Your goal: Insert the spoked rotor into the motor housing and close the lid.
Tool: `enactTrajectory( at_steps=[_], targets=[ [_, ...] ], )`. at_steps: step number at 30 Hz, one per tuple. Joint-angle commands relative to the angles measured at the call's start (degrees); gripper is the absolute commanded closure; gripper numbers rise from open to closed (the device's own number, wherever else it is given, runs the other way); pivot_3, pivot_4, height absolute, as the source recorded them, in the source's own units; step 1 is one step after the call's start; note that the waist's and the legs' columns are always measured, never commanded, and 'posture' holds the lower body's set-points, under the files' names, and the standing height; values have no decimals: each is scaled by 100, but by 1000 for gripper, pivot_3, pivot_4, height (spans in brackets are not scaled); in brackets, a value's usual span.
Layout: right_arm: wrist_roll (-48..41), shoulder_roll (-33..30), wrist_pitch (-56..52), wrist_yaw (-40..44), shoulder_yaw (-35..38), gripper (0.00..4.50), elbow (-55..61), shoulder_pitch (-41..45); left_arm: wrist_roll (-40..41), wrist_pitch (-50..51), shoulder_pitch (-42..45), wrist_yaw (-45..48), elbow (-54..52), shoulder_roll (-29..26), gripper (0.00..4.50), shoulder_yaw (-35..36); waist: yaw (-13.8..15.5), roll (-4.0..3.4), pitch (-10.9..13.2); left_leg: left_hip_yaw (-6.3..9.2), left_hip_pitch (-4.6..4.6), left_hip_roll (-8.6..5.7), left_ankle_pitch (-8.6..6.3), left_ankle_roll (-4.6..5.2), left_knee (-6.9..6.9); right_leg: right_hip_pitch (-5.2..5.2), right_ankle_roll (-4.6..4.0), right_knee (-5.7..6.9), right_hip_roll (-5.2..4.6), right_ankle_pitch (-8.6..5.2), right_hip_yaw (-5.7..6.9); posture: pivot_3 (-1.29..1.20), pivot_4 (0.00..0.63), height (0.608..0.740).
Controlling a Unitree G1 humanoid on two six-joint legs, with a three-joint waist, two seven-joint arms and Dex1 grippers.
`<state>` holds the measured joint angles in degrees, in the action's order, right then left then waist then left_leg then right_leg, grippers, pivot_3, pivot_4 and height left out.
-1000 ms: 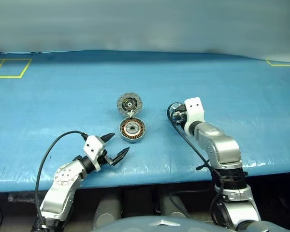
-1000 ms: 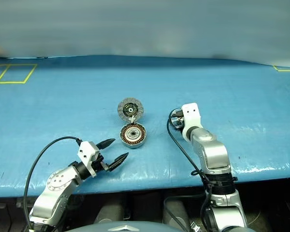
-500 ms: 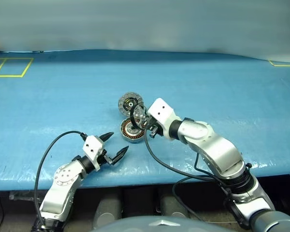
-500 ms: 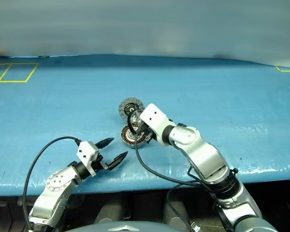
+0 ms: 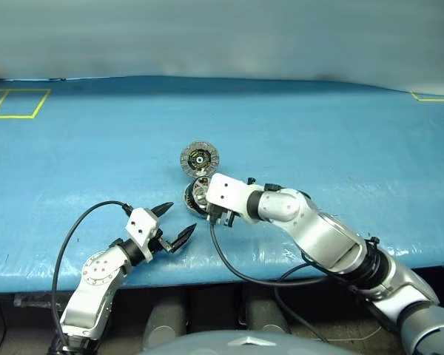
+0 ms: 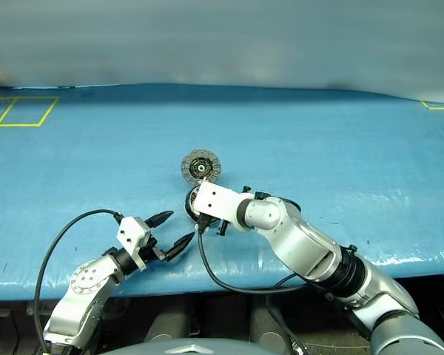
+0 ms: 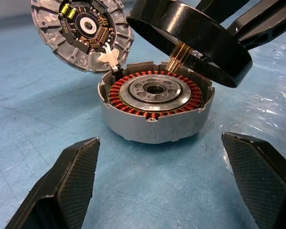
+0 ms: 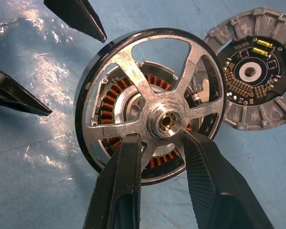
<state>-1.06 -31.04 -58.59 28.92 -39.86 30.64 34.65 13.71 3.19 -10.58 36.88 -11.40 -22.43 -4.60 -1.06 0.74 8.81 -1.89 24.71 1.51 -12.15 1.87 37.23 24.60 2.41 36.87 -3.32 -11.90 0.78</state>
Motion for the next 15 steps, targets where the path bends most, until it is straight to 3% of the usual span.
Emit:
enactTrajectory(
  at_steps=[1, 15],
  targets=[
    [188, 45, 175, 13, 56, 3342, -51, 96, 78, -94, -15, 27, -131, 29, 0, 52, 1, 0, 0, 0, 0, 0, 0, 0, 0, 0, 0, 0, 0, 0, 0, 0, 150, 740],
    [490, 357, 474, 188, 75, 3342, -609, 211, 83, -59, -35, 5, -143, 60, 0, 32, 3, 0, 0, 0, 1, 0, 0, 0, 0, -2, 0, 0, 3, 0, 0, 0, 150, 740]
  ],
)
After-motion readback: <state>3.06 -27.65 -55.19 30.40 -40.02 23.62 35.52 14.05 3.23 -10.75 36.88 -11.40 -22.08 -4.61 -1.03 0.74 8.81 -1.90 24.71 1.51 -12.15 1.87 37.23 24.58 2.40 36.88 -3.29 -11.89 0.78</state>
